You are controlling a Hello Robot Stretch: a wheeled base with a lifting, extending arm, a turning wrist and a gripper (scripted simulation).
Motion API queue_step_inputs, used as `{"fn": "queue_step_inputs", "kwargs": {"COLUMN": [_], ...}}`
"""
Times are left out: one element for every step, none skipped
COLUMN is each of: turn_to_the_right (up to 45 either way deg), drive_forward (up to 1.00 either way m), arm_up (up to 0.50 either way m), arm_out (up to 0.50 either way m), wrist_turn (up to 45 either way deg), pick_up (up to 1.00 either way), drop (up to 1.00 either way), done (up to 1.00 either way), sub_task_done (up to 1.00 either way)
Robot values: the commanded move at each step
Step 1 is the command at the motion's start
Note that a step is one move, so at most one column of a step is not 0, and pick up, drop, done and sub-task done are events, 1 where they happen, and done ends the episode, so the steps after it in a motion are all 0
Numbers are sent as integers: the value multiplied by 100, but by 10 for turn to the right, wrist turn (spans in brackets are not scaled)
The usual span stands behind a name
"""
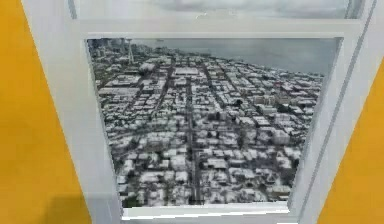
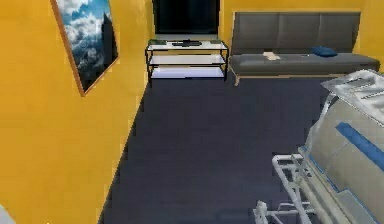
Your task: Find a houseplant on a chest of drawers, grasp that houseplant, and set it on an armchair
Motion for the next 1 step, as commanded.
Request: {"fn": "queue_step_inputs", "kwargs": {"turn_to_the_right": [-450], "drive_forward": [0], "arm_up": [0], "arm_out": [0], "wrist_turn": [0], "pick_up": [0], "drop": [0], "done": [0], "sub_task_done": [0]}}
